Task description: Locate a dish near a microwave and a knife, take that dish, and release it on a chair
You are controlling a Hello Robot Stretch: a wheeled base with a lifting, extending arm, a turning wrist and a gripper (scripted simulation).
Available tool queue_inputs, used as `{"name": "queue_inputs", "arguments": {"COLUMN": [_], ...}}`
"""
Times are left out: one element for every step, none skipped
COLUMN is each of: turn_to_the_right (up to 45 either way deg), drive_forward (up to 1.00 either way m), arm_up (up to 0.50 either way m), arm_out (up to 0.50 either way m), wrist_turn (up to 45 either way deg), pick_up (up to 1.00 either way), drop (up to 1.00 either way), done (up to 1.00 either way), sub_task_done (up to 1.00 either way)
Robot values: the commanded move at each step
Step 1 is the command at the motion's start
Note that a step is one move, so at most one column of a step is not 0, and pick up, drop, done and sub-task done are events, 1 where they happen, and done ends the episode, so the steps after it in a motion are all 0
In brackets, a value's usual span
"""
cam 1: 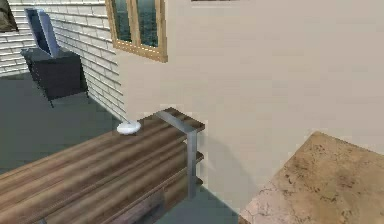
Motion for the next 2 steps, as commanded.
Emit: {"name": "queue_inputs", "arguments": {"turn_to_the_right": [-24.0, 0.0], "drive_forward": [0.00, 0.00], "arm_up": [0.00, 0.50], "arm_out": [0.00, 0.00], "wrist_turn": [0.0, 0.0], "pick_up": [0.00, 0.00], "drop": [0.00, 0.00], "done": [0.00, 0.00], "sub_task_done": [0.00, 0.00]}}
